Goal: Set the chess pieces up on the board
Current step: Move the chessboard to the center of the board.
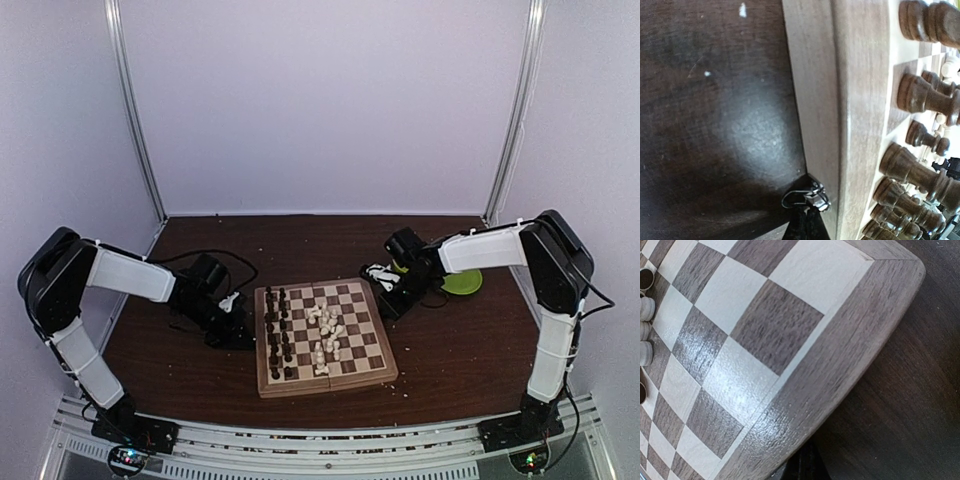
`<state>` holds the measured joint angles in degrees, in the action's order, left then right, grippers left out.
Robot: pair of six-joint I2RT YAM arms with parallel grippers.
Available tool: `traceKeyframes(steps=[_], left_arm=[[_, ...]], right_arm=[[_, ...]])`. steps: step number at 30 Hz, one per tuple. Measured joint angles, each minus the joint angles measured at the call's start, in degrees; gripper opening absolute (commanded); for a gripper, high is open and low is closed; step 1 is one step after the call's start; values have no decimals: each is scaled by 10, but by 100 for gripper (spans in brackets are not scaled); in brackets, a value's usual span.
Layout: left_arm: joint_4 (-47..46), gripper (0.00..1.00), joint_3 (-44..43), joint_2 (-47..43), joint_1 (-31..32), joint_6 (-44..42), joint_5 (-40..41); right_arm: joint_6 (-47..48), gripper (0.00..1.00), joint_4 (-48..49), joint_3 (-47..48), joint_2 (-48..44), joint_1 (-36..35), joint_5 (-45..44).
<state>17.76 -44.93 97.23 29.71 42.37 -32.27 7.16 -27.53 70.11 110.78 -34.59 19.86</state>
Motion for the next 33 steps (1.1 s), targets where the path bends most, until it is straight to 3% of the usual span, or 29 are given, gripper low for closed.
traceKeyframes(steps=[11,21,27,33], left_arm=[[-52,0,41,-33,15,1,32],[-48,0,45,-45,21,-3,53],[111,0,-9,-76,43,-33,158],[273,6,-185,-110,44,-88,279]], right_arm=[[2,0,0,-97,-76,-34,8],[4,0,-28,-96,-81,-47,4],[23,9,-21,-98,-110,-21,43],[66,20,-11,-117,-238,33,58]])
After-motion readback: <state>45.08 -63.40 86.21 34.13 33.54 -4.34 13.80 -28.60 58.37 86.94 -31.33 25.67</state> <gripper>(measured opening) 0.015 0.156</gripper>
